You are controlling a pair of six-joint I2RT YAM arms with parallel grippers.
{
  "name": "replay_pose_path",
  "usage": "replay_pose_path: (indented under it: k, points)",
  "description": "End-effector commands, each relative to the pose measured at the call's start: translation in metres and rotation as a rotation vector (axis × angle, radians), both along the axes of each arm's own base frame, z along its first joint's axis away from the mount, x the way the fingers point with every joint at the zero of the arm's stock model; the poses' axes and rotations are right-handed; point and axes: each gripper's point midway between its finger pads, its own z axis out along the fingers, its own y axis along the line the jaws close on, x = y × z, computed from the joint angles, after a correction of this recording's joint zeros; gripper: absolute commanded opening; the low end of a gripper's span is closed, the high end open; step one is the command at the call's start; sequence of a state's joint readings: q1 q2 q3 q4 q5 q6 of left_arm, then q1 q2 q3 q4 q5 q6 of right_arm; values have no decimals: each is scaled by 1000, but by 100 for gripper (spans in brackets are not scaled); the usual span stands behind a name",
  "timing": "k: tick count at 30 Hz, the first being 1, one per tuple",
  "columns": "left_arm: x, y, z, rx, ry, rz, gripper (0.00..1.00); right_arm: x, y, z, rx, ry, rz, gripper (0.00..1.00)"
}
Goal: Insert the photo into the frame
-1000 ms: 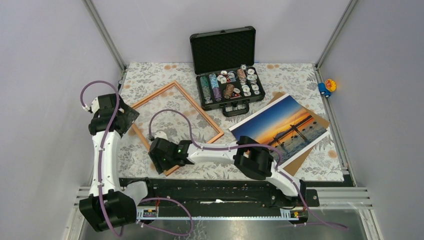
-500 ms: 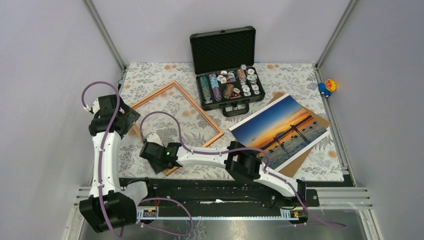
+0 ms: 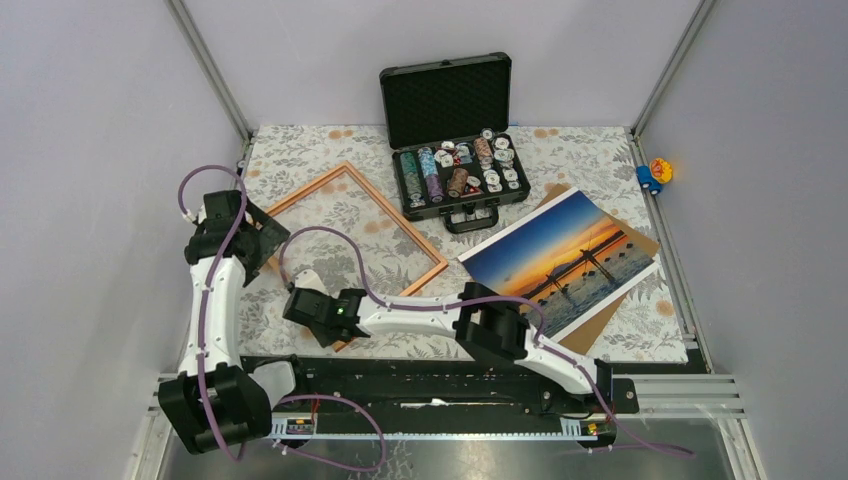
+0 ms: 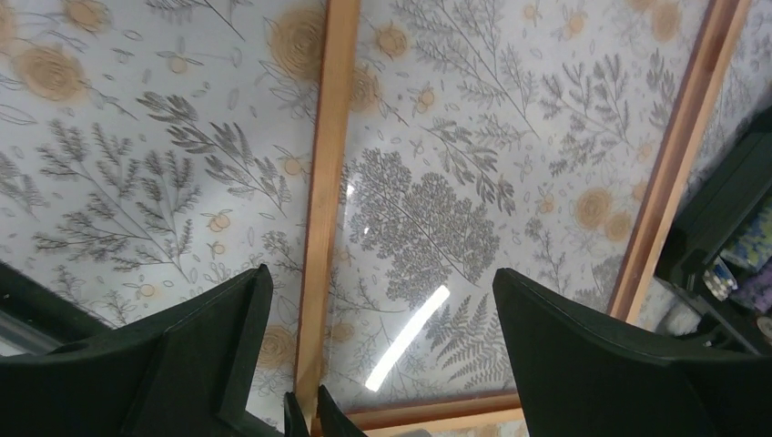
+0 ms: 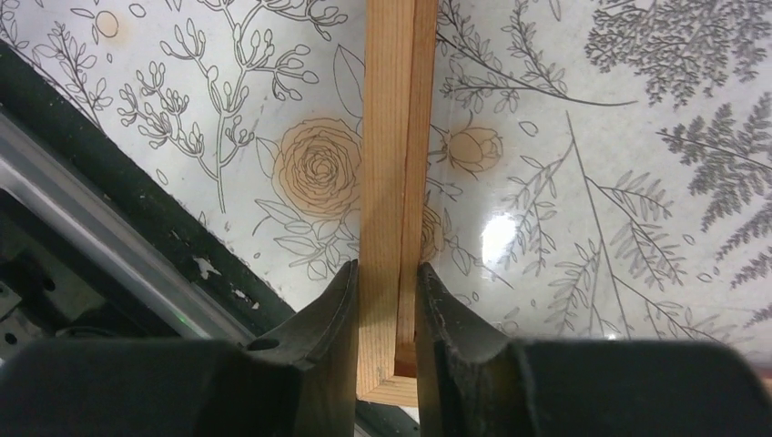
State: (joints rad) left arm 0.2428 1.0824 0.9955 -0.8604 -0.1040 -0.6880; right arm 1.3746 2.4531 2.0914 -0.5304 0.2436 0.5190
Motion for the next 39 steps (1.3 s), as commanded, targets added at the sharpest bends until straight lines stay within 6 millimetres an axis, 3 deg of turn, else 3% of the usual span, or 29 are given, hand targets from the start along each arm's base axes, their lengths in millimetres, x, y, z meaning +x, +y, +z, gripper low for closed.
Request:
replay_pose_path:
  k: [1,5,11,14,17,20,29,39]
  points:
    - [10,-8,-8,-72,-45,-83,99,14,24,96,254,-77,37,0]
    - [7,-22,-23,-218,-81,-113,99,24,15,130,399,-56,16,0]
    - [-4,-30,-34,-278,-122,-98,99,27,6,145,502,-19,5,0]
    - [-7,-28,-29,-270,-174,-71,99,28,5,147,515,-1,5,0]
    - [1,-39,-19,-322,-286,-98,99,29,4,147,534,29,8,0]
    - [7,-52,-19,-404,-357,-123,99,31,3,149,541,31,4,0]
    - [14,-64,-17,-582,-477,-205,99,34,-1,152,555,72,5,0]
    - [14,-69,2,-666,-637,-245,90,41,-7,162,571,67,-11,0]
